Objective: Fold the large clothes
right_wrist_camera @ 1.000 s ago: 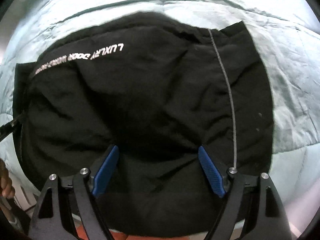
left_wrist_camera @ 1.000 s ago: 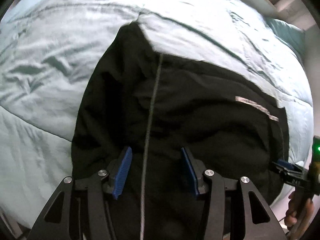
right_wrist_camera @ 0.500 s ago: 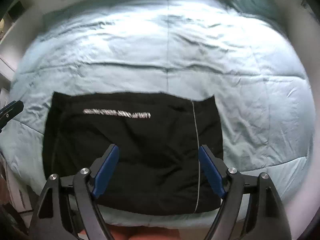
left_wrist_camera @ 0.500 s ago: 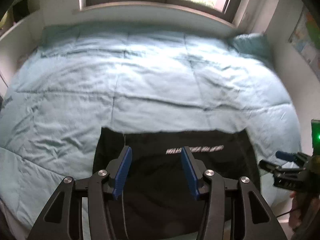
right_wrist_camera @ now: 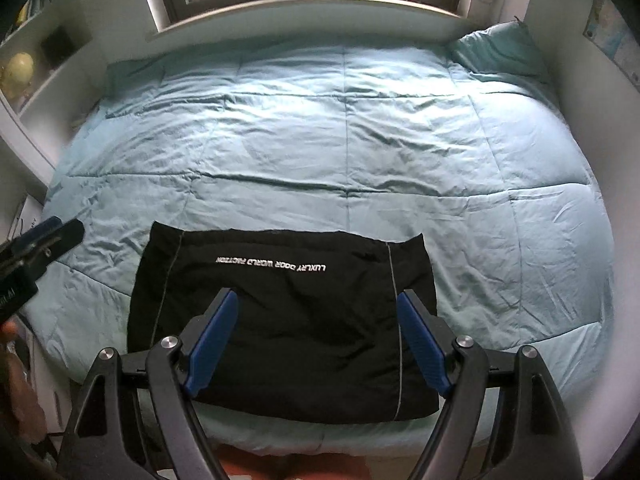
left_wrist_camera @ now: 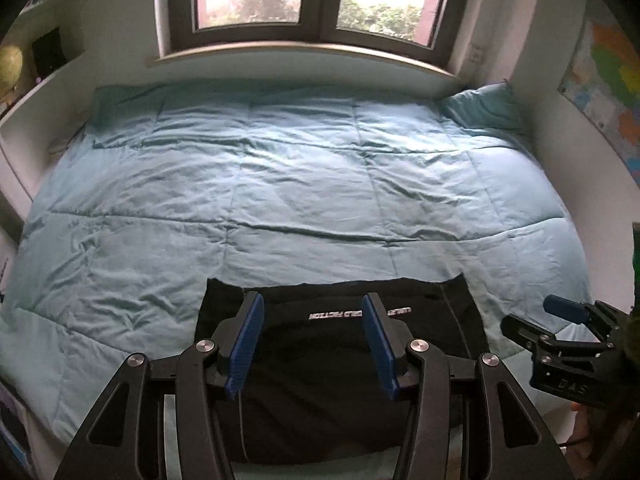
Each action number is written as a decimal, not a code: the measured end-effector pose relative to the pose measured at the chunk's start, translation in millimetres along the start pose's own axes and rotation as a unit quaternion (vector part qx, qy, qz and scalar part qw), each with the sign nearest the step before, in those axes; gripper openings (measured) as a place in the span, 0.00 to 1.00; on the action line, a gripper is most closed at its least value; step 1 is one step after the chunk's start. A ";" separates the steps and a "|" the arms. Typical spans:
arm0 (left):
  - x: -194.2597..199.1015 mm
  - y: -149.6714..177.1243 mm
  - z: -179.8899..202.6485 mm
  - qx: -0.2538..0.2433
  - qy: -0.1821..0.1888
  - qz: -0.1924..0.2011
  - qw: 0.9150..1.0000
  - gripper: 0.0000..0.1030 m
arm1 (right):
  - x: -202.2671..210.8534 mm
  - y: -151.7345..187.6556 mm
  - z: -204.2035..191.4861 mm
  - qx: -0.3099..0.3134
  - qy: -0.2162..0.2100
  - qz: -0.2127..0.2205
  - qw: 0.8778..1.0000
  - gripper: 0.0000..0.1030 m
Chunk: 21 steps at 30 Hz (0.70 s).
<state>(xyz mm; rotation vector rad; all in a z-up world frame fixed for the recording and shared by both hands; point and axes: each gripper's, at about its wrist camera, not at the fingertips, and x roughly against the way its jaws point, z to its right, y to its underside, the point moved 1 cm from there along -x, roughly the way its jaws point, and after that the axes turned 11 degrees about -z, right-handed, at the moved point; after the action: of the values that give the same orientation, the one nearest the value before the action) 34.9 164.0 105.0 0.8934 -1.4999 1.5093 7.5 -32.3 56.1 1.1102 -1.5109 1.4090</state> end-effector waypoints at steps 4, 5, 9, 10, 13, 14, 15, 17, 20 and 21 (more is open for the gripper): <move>12.0 1.2 13.2 -0.010 -0.015 0.013 1.000 0.51 | 13.4 2.5 -1.2 -0.006 -0.001 0.017 1.000 0.81; 14.0 1.5 15.4 -0.010 -0.015 0.015 1.000 0.51 | 15.2 2.8 -1.2 -0.006 0.000 0.020 1.000 0.81; 16.8 4.0 21.8 -0.006 -0.015 0.018 1.000 0.51 | 21.6 4.4 -2.7 -0.008 0.005 0.033 0.999 0.81; 16.7 3.6 20.6 -0.008 -0.017 0.019 1.000 0.51 | 22.3 4.4 -2.7 -0.007 0.007 0.035 0.999 0.81; 15.8 6.0 26.1 -0.017 -0.031 0.020 0.999 0.51 | 22.9 4.9 -3.0 -0.004 0.015 0.038 0.999 0.81; 15.2 7.0 27.9 -0.018 -0.035 0.020 0.999 0.51 | 22.3 5.1 -2.7 -0.004 0.013 0.038 0.999 0.81; 14.4 7.7 29.0 -0.019 -0.037 0.019 0.999 0.51 | 22.0 5.5 -2.3 -0.005 0.012 0.037 0.999 0.81; 12.8 8.5 30.3 -0.018 -0.037 0.016 0.999 0.51 | 20.9 6.5 -2.0 -0.005 0.010 0.035 0.999 0.81; 11.8 10.1 30.6 -0.016 -0.039 0.016 0.999 0.51 | 17.7 7.0 -1.3 -0.005 0.011 0.029 0.999 0.81; 11.5 10.7 31.0 -0.015 -0.043 0.017 0.999 0.51 | 16.5 7.5 -1.0 -0.005 0.010 0.027 1.000 0.81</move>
<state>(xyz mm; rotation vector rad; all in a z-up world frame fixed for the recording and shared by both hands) 18.6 134.2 112.1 0.9288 -1.6029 1.4856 -4.9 -32.7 69.4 1.0525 -1.5437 1.4432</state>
